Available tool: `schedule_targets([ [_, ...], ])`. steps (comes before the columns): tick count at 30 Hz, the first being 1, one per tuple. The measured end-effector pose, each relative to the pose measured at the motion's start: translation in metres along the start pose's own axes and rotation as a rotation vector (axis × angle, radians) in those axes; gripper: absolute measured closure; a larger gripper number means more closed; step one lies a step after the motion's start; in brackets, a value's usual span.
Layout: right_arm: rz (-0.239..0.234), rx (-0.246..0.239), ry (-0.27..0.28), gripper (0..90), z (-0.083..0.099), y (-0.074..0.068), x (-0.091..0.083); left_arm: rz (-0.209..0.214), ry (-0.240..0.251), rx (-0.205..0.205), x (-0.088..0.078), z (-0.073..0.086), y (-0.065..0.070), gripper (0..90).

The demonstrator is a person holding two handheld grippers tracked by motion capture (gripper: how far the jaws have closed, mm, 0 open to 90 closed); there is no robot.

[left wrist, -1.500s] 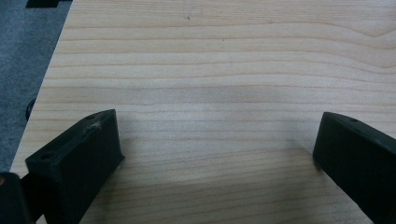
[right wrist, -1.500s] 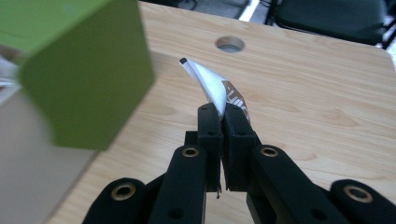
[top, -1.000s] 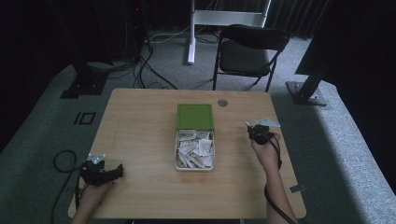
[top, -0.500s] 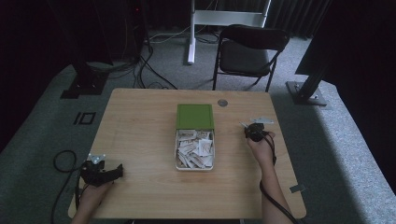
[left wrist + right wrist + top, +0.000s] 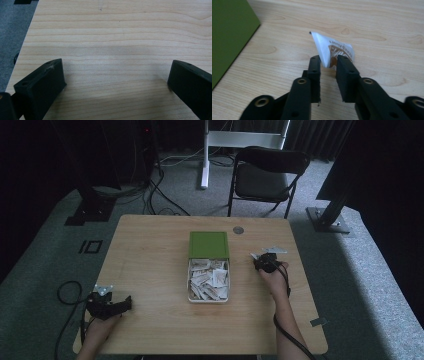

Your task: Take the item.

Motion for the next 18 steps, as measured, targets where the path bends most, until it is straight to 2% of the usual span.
schedule_targets([
  [4,-0.037,-0.028,0.003,59.4,-0.003,-0.006,-0.005,0.000,-0.001,0.000,0.000,0.000,0.000,1.4],
  [5,-0.037,-0.028,0.003,59.4,-0.003,-0.006,-0.005,0.000,-0.001,0.000,0.000,0.000,0.000,1.4],
  [6,-0.050,-0.033,0.018,54.5,-0.006,-0.009,-0.008,0.000,0.000,0.000,0.000,0.000,0.000,1.4],
  [10,-0.061,-0.031,0.037,47.0,-0.008,-0.013,-0.014,0.000,0.000,0.000,0.000,0.000,0.000,1.4],
  [18,-0.069,-0.023,0.049,41.7,-0.001,-0.012,-0.022,0.000,0.000,0.000,0.000,0.000,0.000,1.4],
])
Point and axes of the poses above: each handheld gripper's, and its own axes: x roughly forward along the jaws, z roughly out of its underside, y roughly to its right, the point moved 8 cm from there along x, roughly forward along the jaws, and after that the axes turned 1 degree about x, right-handed, at the moved point
